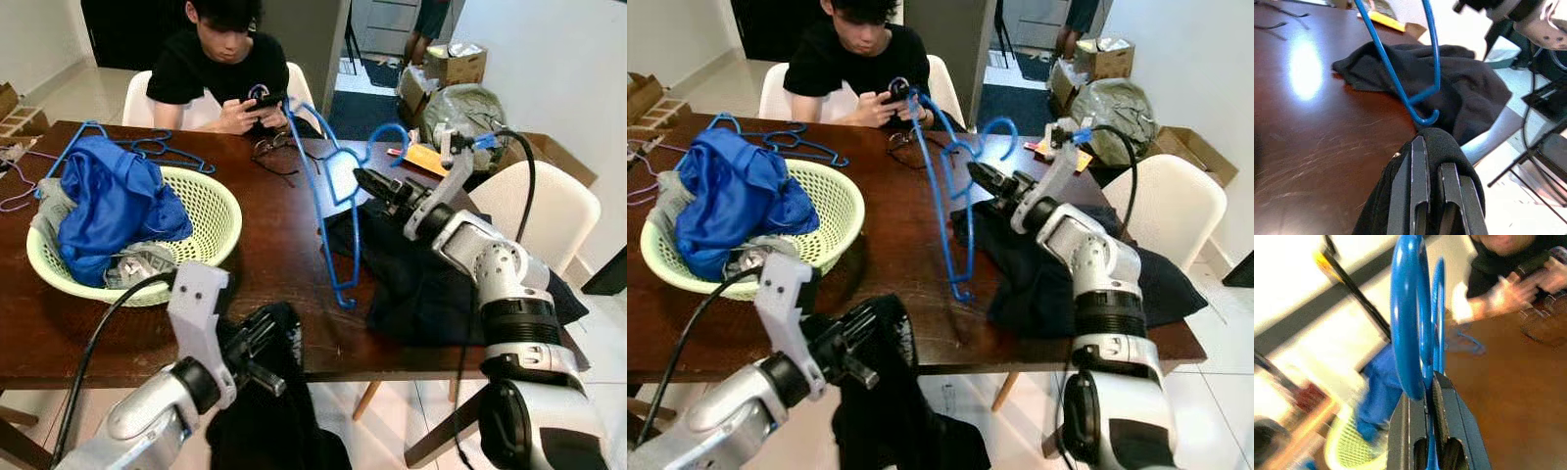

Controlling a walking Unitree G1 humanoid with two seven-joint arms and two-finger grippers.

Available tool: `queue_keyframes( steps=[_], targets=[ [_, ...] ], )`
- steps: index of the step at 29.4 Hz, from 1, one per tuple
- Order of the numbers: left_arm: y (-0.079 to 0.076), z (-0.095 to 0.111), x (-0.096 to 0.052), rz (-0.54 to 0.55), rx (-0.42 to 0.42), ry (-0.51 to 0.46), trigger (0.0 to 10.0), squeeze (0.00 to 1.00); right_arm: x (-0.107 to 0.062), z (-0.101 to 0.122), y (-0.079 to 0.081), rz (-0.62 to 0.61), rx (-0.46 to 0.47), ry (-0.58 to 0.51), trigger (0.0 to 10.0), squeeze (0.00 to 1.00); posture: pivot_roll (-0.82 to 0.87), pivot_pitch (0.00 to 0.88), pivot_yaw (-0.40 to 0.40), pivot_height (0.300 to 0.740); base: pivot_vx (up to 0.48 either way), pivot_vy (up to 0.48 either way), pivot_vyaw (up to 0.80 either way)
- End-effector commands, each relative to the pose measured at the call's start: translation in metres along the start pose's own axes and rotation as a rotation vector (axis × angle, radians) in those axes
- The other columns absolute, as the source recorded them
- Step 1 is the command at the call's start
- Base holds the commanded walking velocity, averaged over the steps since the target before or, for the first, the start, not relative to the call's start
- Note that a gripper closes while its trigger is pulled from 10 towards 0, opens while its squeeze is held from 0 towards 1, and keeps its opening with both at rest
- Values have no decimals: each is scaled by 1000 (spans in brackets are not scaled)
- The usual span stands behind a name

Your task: Hang hanger

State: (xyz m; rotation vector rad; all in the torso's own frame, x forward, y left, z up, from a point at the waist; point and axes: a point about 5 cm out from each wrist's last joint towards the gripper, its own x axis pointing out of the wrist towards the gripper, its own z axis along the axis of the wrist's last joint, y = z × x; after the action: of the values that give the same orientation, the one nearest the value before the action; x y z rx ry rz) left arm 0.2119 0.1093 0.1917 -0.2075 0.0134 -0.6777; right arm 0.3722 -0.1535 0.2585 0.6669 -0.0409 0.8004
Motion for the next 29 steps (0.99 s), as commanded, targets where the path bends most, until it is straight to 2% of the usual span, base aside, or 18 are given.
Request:
queue_keyframes(
  steps=[1,3,5,6,7,8,13,15,22,23,28,29],
  targets=[
    [-5,2,2,-40,-17,-12,10000,0,-2,7,4,29,13,-33,0,0,161,30,-84,735,-247,0,0],
    [-14,7,11,-144,-50,-25,10000,0,-5,21,1,11,13,-123,0,0,153,31,-79,735,-253,0,0],
    [-18,9,14,-183,-57,-25,10000,0,-7,26,0,-6,10,-154,0,0,153,31,-79,735,-259,0,0],
    [-27,9,19,-267,-40,-9,10000,0,-14,36,-14,-113,15,-229,0,0,148,30,-75,735,-300,0,0],
    [-27,9,19,-267,-40,-9,10000,0,-14,36,-14,-113,15,-229,0,0,148,30,-75,735,-300,0,0],
    [-30,5,21,-297,-16,14,10000,0,-21,42,-23,-193,16,-268,0,0,143,30,-70,735,-300,0,0],
    [-31,1,22,-306,-9,38,10000,0,-26,44,-28,-243,15,-280,0,0,140,29,-66,735,-302,0,0],
    [-28,-6,22,-293,-3,65,10000,0,-37,45,-39,-335,-26,-276,0,0,138,32,-63,735,-304,0,-753],
    [-27,-8,23,-284,-1,74,10000,0,-41,44,-43,-392,-64,-260,0,0,137,33,-61,735,-307,0,-753],
    [-25,-8,23,-273,1,81,10000,0,-45,42,-50,-476,-124,-236,0,0,137,34,-59,735,-307,0,-750],
    [-23,-9,24,-265,4,83,10000,0,-48,40,-56,-543,-185,-213,0,0,137,34,-57,735,-307,0,-753],
    [-20,-9,25,-247,14,81,10000,0,-50,36,-61,-596,-241,-175,0,0,133,34,-56,735,-300,0,-756]
  ],
)
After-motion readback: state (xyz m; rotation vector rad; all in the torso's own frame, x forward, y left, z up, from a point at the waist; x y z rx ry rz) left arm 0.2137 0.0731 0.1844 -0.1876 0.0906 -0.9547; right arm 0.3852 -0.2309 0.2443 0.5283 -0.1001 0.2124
